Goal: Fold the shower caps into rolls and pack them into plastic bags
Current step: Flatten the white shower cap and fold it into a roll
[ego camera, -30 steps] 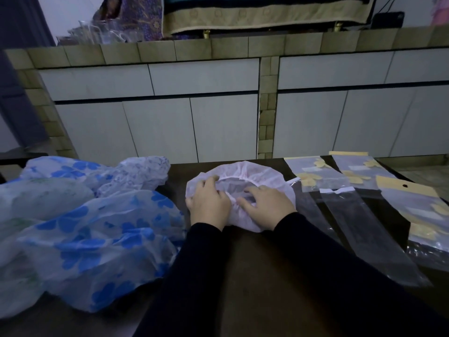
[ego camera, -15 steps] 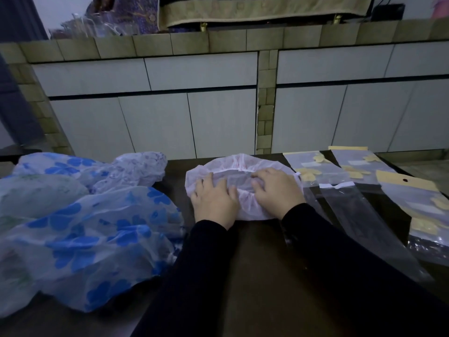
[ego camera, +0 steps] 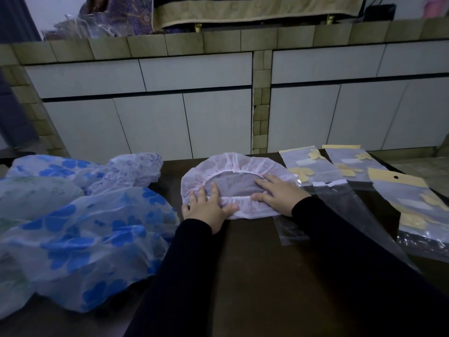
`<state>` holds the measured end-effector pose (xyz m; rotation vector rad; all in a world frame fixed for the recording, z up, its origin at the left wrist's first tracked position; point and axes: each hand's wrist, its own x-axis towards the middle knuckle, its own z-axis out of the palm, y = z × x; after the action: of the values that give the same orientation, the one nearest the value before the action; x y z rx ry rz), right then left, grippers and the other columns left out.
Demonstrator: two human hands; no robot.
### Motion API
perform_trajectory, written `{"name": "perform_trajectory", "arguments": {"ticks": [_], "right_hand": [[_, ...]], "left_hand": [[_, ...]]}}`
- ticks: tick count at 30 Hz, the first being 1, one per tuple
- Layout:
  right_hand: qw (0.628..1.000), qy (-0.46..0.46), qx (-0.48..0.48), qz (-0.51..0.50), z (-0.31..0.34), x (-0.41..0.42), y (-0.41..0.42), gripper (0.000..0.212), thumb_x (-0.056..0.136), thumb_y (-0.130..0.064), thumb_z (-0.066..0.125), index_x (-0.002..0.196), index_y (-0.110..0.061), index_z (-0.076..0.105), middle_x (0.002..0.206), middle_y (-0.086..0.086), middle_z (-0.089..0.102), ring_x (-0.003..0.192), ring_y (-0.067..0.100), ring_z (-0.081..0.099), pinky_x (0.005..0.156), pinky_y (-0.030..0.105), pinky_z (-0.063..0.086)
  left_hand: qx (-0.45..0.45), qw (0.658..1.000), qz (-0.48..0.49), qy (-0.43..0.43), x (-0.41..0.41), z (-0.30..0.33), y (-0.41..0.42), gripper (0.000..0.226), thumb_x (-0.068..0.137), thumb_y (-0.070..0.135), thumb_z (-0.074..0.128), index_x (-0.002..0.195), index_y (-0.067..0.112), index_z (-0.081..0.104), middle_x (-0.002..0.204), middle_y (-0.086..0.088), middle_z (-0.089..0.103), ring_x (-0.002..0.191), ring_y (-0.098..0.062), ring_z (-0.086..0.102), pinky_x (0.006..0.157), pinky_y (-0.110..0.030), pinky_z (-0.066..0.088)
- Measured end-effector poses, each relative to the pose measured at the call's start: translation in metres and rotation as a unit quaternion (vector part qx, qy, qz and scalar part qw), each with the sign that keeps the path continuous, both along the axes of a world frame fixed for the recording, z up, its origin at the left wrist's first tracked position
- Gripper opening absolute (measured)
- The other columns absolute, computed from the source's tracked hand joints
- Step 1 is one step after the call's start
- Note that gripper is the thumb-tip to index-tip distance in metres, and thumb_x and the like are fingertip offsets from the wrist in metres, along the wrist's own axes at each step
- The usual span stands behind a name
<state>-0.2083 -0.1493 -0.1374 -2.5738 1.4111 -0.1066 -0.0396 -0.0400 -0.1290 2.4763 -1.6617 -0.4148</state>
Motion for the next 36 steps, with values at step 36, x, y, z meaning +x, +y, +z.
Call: {"name": "perform_trajectory", "arguments": {"ticks": [36], "right_hand": [[0.994, -0.035, -0.102, 0.019, 0.01, 0.054, -0.047, 0.061, 0.096, -0.06, 0.02, 0.148, -0.031, 0.029, 0.156, -0.004, 0.027, 0.142, 0.018, 0.025, 0.111, 0.055, 0.013]], "left_hand": [[-0.055, 0.991, 0.125, 0.002, 0.018, -0.01, -0.097, 0.077, 0.089, 0.065, 0.031, 0.152, 0.022, 0.017, 0.161, -0.007, 0.002, 0.146, -0.036, 0.0, 0.114, -0.054, -0.007]]}}
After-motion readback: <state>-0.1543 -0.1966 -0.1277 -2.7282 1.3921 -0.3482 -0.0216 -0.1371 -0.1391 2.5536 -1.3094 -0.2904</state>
